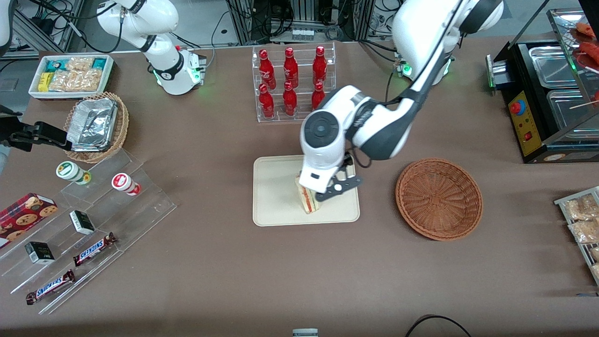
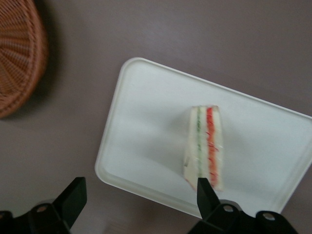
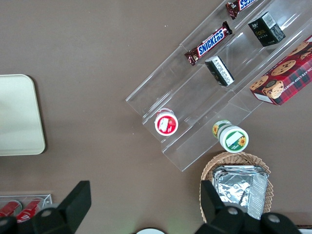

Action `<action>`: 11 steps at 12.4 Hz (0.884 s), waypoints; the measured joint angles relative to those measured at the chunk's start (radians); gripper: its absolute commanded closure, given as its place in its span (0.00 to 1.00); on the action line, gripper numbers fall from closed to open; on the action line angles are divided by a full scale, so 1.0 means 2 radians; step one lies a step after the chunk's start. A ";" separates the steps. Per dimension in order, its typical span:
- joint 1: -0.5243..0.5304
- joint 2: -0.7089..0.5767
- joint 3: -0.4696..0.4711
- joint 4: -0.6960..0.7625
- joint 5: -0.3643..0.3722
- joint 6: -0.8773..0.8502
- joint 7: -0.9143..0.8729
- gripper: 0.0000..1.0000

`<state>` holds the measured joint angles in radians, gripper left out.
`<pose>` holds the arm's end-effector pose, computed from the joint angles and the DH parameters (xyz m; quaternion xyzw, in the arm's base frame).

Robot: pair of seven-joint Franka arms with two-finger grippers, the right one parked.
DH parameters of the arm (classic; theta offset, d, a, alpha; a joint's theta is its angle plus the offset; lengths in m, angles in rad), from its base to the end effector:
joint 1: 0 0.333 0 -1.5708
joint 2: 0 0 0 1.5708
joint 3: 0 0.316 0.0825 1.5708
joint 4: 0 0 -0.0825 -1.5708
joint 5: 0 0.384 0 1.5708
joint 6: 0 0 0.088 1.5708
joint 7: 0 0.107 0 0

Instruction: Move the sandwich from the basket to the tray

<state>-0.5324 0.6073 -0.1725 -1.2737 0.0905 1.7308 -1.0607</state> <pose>0.5631 -0.4321 0.3920 -0.9815 -0.1778 0.0496 0.0509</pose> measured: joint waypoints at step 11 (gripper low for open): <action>0.213 -0.194 0.002 -0.190 -0.048 -0.009 0.342 0.00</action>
<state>-0.1059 0.2184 -0.1689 -1.6540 -0.0053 1.7120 -0.3773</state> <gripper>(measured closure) 0.000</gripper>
